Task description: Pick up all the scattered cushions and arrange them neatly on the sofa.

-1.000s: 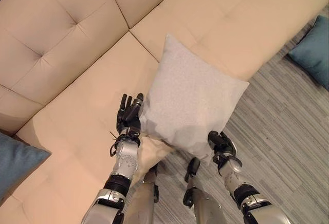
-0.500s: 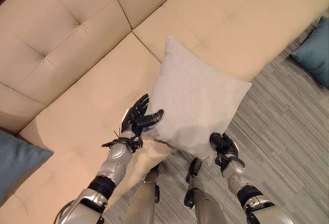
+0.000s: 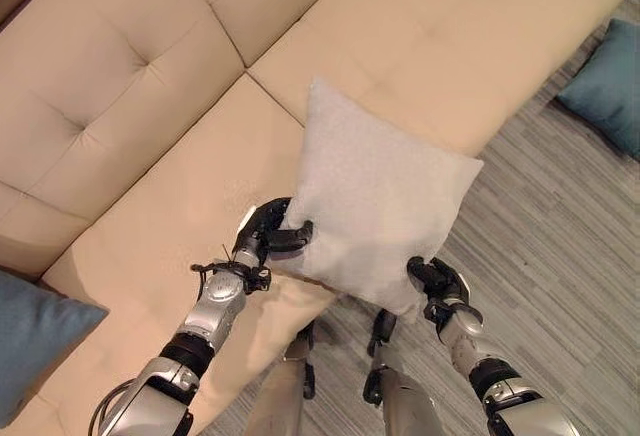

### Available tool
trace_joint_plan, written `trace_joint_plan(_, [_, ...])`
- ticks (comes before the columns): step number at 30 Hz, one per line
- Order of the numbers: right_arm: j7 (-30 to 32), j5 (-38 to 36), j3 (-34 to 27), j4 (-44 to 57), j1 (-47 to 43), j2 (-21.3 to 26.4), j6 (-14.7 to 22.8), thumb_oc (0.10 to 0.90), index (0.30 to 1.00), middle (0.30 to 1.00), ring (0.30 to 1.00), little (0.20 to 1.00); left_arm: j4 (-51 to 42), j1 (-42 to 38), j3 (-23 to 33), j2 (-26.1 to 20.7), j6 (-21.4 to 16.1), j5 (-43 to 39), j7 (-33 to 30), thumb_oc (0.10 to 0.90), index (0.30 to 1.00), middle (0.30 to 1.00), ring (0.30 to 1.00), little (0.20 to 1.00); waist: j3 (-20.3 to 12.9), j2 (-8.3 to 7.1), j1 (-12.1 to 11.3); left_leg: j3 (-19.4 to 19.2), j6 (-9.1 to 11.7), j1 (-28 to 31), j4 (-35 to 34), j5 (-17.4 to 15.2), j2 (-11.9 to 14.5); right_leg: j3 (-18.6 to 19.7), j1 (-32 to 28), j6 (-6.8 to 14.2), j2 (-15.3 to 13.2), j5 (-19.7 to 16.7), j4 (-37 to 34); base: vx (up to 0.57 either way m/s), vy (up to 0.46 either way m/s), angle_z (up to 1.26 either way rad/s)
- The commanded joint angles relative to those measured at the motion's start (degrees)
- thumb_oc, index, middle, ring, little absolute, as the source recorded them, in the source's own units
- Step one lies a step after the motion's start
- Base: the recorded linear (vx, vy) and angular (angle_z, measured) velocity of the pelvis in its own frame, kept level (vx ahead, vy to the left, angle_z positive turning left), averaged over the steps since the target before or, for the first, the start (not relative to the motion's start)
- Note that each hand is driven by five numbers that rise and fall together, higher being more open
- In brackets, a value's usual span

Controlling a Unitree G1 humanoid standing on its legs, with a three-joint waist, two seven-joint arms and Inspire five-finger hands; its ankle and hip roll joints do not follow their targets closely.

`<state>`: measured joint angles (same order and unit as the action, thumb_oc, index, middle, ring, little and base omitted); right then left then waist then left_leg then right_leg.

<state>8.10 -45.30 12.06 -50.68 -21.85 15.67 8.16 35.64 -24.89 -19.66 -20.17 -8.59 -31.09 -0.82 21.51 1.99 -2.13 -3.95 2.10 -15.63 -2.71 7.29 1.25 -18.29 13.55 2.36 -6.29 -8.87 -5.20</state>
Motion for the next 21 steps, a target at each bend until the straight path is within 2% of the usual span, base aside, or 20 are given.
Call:
trace_joint_plan(1, [-5.97, 6.36, 6.72, 9.95, -1.08, -5.03, 2.21, 0.400, 0.300, 0.300, 0.300, 0.300, -4.18, 1.73, -5.91, 4.59, -2.59, -1.51, 4.56, 0.400, 0.300, 0.300, 0.300, 0.300, -5.90, -1.59, -0.55, 0.77, 0.47, 1.09, 0.72, -4.50, -1.92, 3.43, -0.03, 7.30, -4.05, 2.40, 3.10, 0.08, 0.006, -0.14])
trace_joint_plan(6, [-6.01, 10.80, 7.30, 13.33, 1.65, -4.04, 1.75, 0.400, 0.300, 0.300, 0.300, 0.300, -7.02, 4.66, -3.52, 4.16, -2.89, -1.43, 3.59, 0.400, 0.300, 0.300, 0.300, 0.300, -7.41, -1.86, -0.59, 0.84, 0.18, 2.69, 0.72, -5.14, -2.00, 3.48, -1.63, 7.38, -3.98, 2.62, 2.90, 0.07, 0.013, -0.10])
trace_joint_plan(8, [-7.42, 17.09, 8.03, 20.48, 7.26, -2.54, 0.91, 0.400, 0.300, 0.300, 0.300, 0.300, -11.55, 10.50, -1.45, 3.70, -2.47, -0.57, 4.03, 0.400, 0.300, 0.300, 0.300, 0.300, -9.46, -2.37, -0.85, 0.34, -0.42, 6.41, 2.78, -7.79, -1.66, 3.91, -5.56, 7.40, -3.74, 4.08, 3.17, 0.18, 0.074, 0.01])
trace_joint_plan(11, [-8.28, 19.11, 7.96, 23.07, 9.83, -2.32, 0.59, 0.400, 0.300, 0.300, 0.300, 0.300, -13.20, 13.56, -0.37, 3.60, -2.38, -0.29, 3.95, 0.400, 0.300, 0.300, 0.300, 0.300, -10.47, -2.57, -1.06, 0.07, -0.83, 7.76, 4.24, -9.02, -1.62, 4.28, -6.98, 7.38, -3.70, 4.94, 3.76, 0.10, 0.065, -0.15])
trace_joint_plan(16, [-10.55, 22.80, 7.19, 29.35, 15.63, -1.43, -0.24, 0.400, 0.300, 0.300, 0.300, 0.300, -16.21, 21.12, 1.69, 3.71, -1.62, -0.82, 4.63, 0.400, 0.300, 0.300, 0.300, 0.300, -12.21, -2.30, -1.96, 0.44, -2.52, 13.07, 5.22, -11.44, -1.72, 5.18, -8.48, 8.09, -4.15, 7.95, 12.52, 0.13, 0.077, -0.23])
trace_joint_plan(17, [-10.50, 23.10, 6.09, 32.51, 16.98, -1.11, 0.14, 0.400, 0.300, 0.300, 0.300, 0.300, -16.32, 22.62, 1.62, 3.77, -1.22, -1.32, 4.42, 0.400, 0.300, 0.300, 0.300, 0.300, -11.86, -1.72, -1.32, 1.93, -3.06, 14.49, 6.18, -11.95, -1.77, 8.21, -7.42, 8.49, -3.24, 9.17, 18.68, 0.14, 0.029, -0.01])
trace_joint_plan(19, [-9.63, 23.71, 5.47, 32.99, 16.95, -0.91, 0.41, 0.400, 0.300, 0.300, 0.300, 0.300, -15.74, 22.39, 1.02, 4.01, -1.39, -1.22, 3.98, 0.400, 0.300, 0.300, 0.300, 0.300, -11.70, -1.52, -0.78, 3.06, -2.93, 14.71, 7.08, -12.18, -1.96, 11.49, -6.77, 7.88, -2.06, 10.36, 18.99, 0.08, -0.019, 0.09])
trace_joint_plan(21, [-9.33, 23.69, 5.14, 33.23, 16.81, -0.75, 0.55, 0.400, 0.300, 0.300, 0.300, 0.300, -15.27, 22.16, 0.84, 4.17, -1.44, -1.22, 3.83, 0.400, 0.300, 0.300, 0.300, 0.300, -11.83, -1.53, -0.64, 3.70, -2.77, 14.71, 7.21, -12.26, -1.94, 12.69, -6.86, 7.48, -1.87, 10.51, 17.72, 0.05, -0.088, 0.28])
